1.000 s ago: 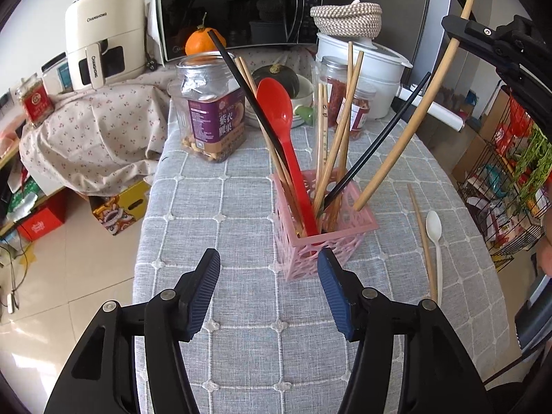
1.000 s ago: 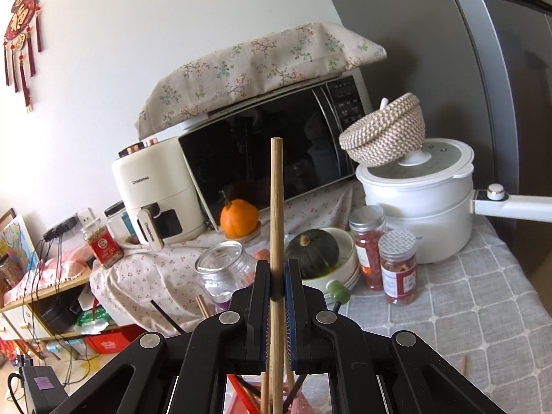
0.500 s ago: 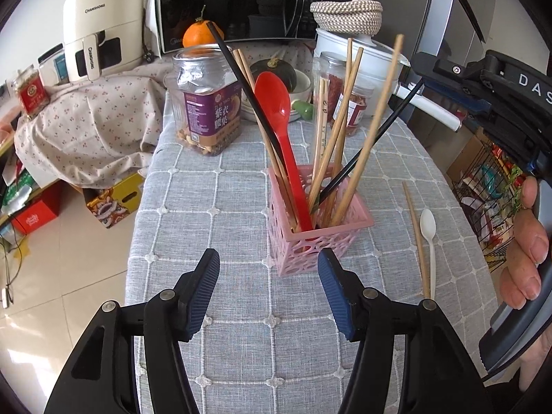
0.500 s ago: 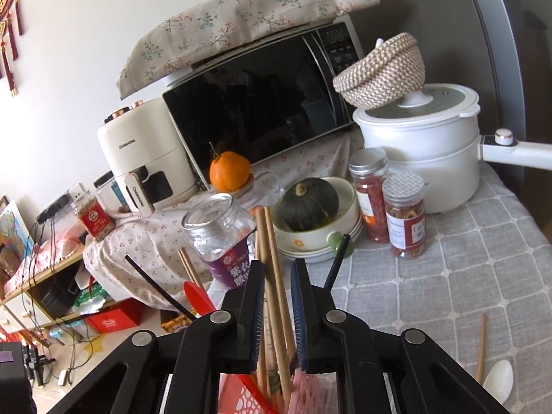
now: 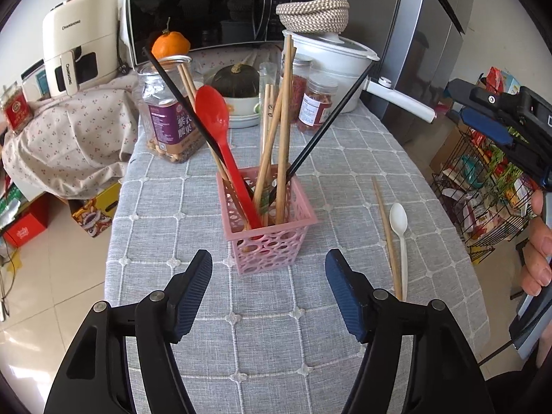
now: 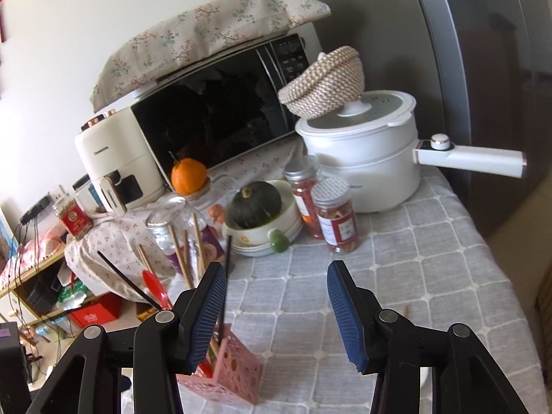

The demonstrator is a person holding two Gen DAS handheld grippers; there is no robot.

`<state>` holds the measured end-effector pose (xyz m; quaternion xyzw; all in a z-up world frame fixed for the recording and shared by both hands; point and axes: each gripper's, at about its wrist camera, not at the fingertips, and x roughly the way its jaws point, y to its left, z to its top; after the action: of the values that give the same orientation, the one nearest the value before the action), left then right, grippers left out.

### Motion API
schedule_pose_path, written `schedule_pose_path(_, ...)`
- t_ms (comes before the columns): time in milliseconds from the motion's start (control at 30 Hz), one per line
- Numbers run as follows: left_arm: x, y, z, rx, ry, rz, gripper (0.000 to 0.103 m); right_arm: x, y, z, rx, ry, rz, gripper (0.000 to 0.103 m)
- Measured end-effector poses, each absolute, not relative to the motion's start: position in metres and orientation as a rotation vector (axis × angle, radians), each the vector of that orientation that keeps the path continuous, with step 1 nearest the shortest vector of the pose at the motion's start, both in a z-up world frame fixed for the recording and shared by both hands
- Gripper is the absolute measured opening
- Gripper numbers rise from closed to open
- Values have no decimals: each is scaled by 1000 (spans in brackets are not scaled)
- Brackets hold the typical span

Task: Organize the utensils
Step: 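Lower the wooden chopstick into the pink basket and open the right tool, then grasp the last wooden chopstick with the left tool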

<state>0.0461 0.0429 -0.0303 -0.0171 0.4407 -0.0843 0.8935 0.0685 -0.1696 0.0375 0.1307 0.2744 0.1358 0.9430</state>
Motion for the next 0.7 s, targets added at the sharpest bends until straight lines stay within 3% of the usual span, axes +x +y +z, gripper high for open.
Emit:
schedule_pose_path(400, 48, -32, -35, 44, 954, -273, 75, 61, -231, -5, 225, 813, 144, 67)
schedule_pose_path(700, 75, -88, -59, 68, 1066, -337, 74, 64, -269, -44, 248, 994, 89, 67)
